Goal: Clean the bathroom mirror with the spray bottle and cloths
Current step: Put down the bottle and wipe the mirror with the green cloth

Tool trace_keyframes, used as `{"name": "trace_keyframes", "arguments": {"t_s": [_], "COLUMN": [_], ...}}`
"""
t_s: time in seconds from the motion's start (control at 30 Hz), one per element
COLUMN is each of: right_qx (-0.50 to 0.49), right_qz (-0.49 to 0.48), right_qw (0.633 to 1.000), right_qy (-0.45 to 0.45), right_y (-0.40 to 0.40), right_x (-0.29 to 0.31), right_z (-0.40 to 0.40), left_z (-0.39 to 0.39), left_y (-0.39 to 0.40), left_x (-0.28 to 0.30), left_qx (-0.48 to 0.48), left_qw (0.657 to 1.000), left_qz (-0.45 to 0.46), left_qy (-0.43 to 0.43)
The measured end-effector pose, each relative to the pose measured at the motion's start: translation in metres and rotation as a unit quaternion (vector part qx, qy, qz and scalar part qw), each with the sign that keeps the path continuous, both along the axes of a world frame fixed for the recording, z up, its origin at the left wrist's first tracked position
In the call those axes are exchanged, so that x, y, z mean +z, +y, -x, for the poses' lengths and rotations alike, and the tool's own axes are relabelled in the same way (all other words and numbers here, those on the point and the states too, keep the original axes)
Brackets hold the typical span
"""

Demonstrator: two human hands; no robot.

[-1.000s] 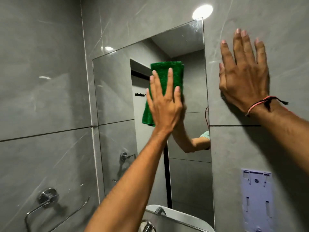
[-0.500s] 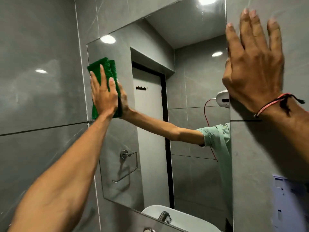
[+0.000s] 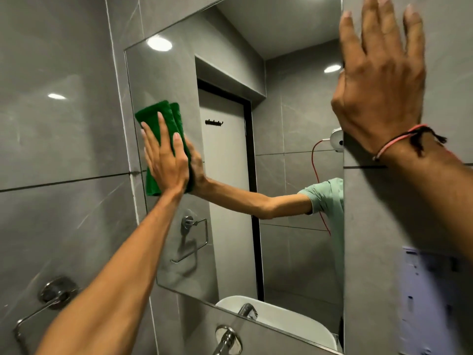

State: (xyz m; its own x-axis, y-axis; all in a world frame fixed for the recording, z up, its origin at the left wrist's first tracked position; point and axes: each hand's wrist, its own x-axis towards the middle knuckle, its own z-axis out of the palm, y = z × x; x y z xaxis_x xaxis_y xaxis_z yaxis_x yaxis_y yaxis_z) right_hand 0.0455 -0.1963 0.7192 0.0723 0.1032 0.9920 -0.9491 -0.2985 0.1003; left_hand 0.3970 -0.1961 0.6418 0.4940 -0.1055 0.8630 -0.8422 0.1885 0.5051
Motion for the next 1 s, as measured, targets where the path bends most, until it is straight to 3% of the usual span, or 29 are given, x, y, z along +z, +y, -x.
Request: {"name": "trace_keyframes", "arguments": {"t_s": [0.27,0.53,0.73,1.0], "right_qx": [-0.029,-0.053,-0.041,-0.030], "right_qz": [-0.031,-0.052,-0.062,-0.057], "right_qw": [0.995,0.995,0.995,0.998], "right_qy": [0.087,0.074,0.061,0.008], "right_y": [0.013,0.013,0.013,0.007], "right_x": [0.005,-0.032,-0.037,-0.051], "right_z": [0.038,0.078,0.078,0.059], "left_z": [0.161,0.269,0.257,0.158], "left_y": [0.010,0.021,0.019,0.007], "left_x": [-0.036,-0.047,-0.070,-0.101], "left_qx": [-0.015,-0.027,-0.021,0.011], "left_qw": [0.995,0.990,0.986,0.990], "left_qz": [-0.024,-0.015,-0.030,-0.030], "left_qy": [-0.092,-0.139,-0.163,-0.139]}}
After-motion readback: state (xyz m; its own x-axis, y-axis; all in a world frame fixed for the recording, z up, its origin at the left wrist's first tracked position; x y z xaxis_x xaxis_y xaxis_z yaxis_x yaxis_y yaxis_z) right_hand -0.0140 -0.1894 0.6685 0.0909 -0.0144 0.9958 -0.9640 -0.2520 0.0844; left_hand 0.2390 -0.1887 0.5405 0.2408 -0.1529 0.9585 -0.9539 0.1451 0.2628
